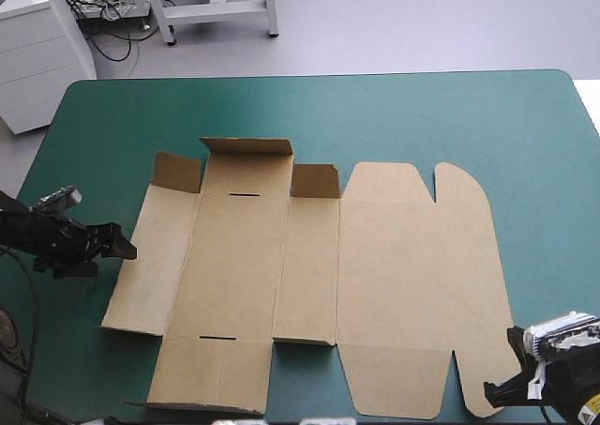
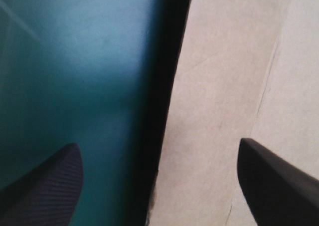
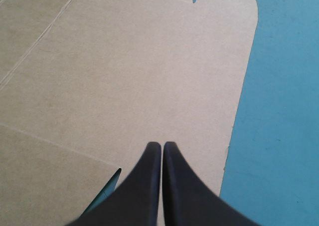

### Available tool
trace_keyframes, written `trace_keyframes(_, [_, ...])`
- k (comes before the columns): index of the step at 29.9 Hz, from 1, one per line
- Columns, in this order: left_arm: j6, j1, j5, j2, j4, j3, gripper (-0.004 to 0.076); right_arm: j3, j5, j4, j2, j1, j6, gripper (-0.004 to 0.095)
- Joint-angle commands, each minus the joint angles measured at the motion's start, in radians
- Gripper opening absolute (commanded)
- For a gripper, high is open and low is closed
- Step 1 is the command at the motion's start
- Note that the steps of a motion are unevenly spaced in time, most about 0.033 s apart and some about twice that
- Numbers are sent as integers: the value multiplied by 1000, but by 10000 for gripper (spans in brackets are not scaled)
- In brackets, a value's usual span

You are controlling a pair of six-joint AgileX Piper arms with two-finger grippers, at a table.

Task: Fold the box

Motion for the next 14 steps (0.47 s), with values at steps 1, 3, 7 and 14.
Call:
trace_keyframes(1, [-10, -1, 102, -22, -69, -30, 592, -24, -55, -9, 13, -7, -8, -4])
trace_keyframes(3, [-10, -17, 102, -20, -62, -30, 590, -24, -55, -11, 13, -7, -8, -4])
trace_keyframes(7, [-24, -75, 104, -18, -5, -16, 577, -24, -54, -29, 13, -7, -8, -4])
trace_keyframes(14, [-35, -168, 104, -16, -7, 40, 576, -24, -54, -29, 13, -7, -8, -4])
